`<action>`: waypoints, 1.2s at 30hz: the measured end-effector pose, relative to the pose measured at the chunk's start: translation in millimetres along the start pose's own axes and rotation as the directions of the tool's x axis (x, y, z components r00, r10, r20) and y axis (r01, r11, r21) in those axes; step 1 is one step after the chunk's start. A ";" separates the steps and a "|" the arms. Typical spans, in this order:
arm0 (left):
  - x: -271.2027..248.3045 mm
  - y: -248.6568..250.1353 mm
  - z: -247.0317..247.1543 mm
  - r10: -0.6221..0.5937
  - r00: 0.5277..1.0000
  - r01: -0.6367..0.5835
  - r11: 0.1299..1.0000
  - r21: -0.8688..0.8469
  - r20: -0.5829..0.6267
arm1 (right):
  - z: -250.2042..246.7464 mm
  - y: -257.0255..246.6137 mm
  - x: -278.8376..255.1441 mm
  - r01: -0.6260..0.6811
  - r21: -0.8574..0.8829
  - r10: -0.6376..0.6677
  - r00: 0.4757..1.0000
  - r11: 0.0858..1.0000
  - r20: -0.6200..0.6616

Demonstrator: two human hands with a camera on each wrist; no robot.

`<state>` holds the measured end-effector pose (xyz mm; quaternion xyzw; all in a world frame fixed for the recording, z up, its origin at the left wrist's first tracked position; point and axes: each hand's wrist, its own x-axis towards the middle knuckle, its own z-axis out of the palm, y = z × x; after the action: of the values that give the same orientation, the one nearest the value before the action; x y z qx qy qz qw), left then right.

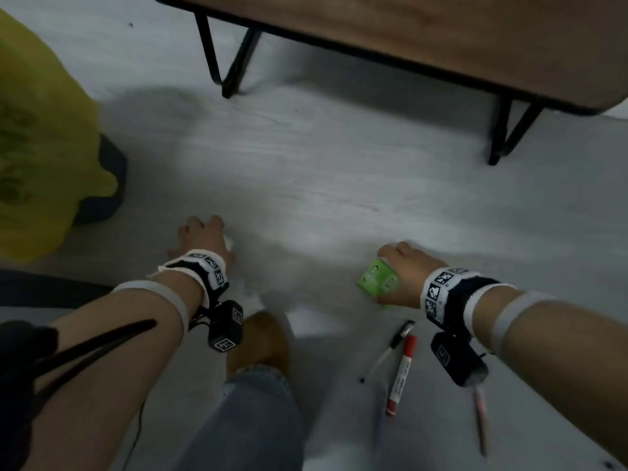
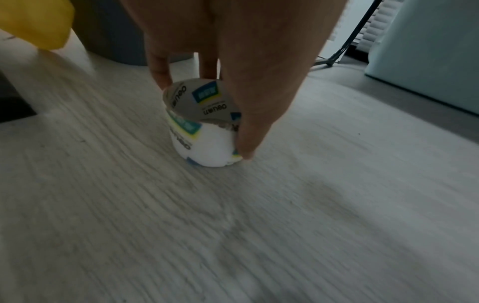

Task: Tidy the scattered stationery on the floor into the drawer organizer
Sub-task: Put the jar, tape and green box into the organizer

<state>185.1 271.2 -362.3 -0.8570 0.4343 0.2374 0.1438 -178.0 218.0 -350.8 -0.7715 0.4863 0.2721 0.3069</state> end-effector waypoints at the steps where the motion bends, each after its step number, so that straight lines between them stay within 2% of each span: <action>1: -2.2 4.2 -2.2 0.026 1.000 -0.027 0.999 -0.046 -0.012 | 8.3 -3.8 -1.2 -0.024 -0.020 0.024 1.000 1.000 -0.012; 3: -10.6 21.1 -5.2 0.100 0.995 -0.102 0.975 -0.195 -0.021 | 23.6 -13.2 -0.7 -0.045 -0.036 0.044 0.998 0.998 -0.035; 6: -29.8 62.7 -14.2 0.219 0.975 -0.190 0.891 -0.412 0.023 | 33.9 -20.3 -0.9 -0.069 -0.042 0.066 0.995 0.997 -0.075; 9: -44.2 100.9 -24.4 0.288 0.950 -0.162 0.786 -0.597 0.122 | 24.6 -20.7 -9.0 -0.068 -0.035 0.067 0.997 0.997 -0.050; 11: -52.1 122.3 -34.8 0.339 0.926 -0.137 0.713 -0.688 0.167 | 10.2 -15.2 -18.2 -0.095 0.090 0.102 0.992 0.991 -0.077; 12: -54.7 130.8 -41.9 0.367 0.915 -0.126 0.654 -0.746 0.168 | -1.5 -11.1 -23.1 -0.099 0.174 0.120 0.986 0.980 -0.115; 14: -64.1 144.0 -67.1 0.402 0.894 -0.027 0.489 -0.872 0.198 | -28.2 -3.8 -33.3 -0.036 0.356 0.114 0.973 0.934 -0.202; 15: -67.6 152.1 -88.4 0.441 0.870 0.022 0.408 -0.913 0.219 | -47.1 0.2 -40.6 0.035 0.429 0.083 0.964 0.902 -0.251; 17: -77.3 164.3 -136.3 0.533 0.803 0.144 0.260 -0.955 0.266 | -84.6 1.3 -59.0 0.177 0.471 -0.008 0.941 0.864 -0.339; 19: -81.3 179.2 -193.0 0.594 0.772 0.171 0.146 -0.974 0.225 | -128.9 0.5 -77.9 0.292 0.469 -0.037 0.876 0.833 -0.481; 21: -87.3 193.5 -242.5 0.625 0.770 0.127 0.049 -0.991 0.129 | -174.4 -2.2 -93.8 0.375 0.478 0.002 0.786 0.794 -0.618; 23: -93.4 206.3 -282.3 0.629 0.777 0.094 -0.062 -0.994 0.034 | -219.3 -2.6 -108.2 0.405 0.458 0.079 0.676 0.791 -0.733; 25: -96.9 217.0 -307.1 0.605 0.795 0.065 -0.149 -0.987 -0.039 | -257.0 -1.3 -119.5 0.389 0.452 0.159 0.590 0.803 -0.791; 26: -96.9 221.5 -316.8 0.596 0.801 0.065 -0.184 -0.981 -0.058 | -273.3 0.2 -122.2 0.381 0.479 0.207 0.571 0.791 -0.794; 27: -96.4 225.4 -324.5 0.597 0.800 0.090 -0.225 -0.970 -0.065 | -286.5 1.2 -122.9 0.389 0.529 0.251 0.574 0.755 -0.780; 29: -96.7 232.2 -337.7 0.592 0.804 0.150 -0.302 -0.941 -0.061 | -305.6 1.1 -119.6 0.443 0.644 0.315 0.612 0.623 -0.726; 31: -95.8 238.5 -346.5 0.574 0.814 0.155 -0.360 -0.920 -0.087 | -318.5 -3.8 -112.0 0.506 0.754 0.370 0.664 0.419 -0.650; 33: -97.8 239.5 -357.0 0.545 0.826 0.105 -0.400 -0.911 -0.144 | -327.8 -15.6 -102.3 0.553 0.827 0.384 0.746 0.096 -0.544; 35: -89.7 231.5 -371.4 0.539 0.818 0.049 -0.413 -0.909 -0.201 | -337.6 -34.2 -90.5 0.563 0.787 0.343 0.812 -0.253 -0.472; 36: -85.2 225.9 -379.4 0.549 0.807 0.033 -0.411 -0.911 -0.218 | -342.0 -41.7 -83.9 0.556 0.741 0.328 0.828 -0.377 -0.455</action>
<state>65.1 25.7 -5.1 -0.4008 0.2217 0.6613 -0.5941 -130.1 28.5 -54.8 -0.2553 0.4540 -0.5097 0.6848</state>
